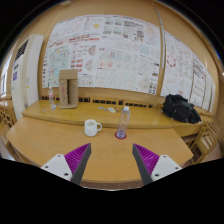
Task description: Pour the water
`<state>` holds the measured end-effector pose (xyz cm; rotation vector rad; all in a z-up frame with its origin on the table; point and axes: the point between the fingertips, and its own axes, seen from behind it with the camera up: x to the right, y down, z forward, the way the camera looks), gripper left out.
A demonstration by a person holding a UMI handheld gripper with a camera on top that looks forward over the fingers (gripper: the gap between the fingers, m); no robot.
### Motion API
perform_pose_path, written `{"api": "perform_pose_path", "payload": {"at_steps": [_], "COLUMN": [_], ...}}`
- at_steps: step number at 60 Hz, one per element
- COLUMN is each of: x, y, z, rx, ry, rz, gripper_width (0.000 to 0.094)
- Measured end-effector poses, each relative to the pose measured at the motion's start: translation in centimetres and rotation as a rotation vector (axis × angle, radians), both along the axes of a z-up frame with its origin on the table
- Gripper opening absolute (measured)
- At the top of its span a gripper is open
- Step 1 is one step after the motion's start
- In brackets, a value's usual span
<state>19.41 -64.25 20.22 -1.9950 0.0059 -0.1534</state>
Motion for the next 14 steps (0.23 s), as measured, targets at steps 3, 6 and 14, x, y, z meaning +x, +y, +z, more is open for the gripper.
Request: {"api": "perform_pose_path", "payload": {"at_steps": [3, 6, 14], "x": [-0.04, -0.26, -0.51], "y": [-0.36, -0.56, -0.80], "z": [0.09, 0.10, 0.02], "rx": [0.003, 0.007, 0.001], "ry": [0.004, 0.005, 0.002], "rz": [-0.004, -0.001, 0.006], "gripper_width": [0.0851, 0.0850, 0.0853]}}
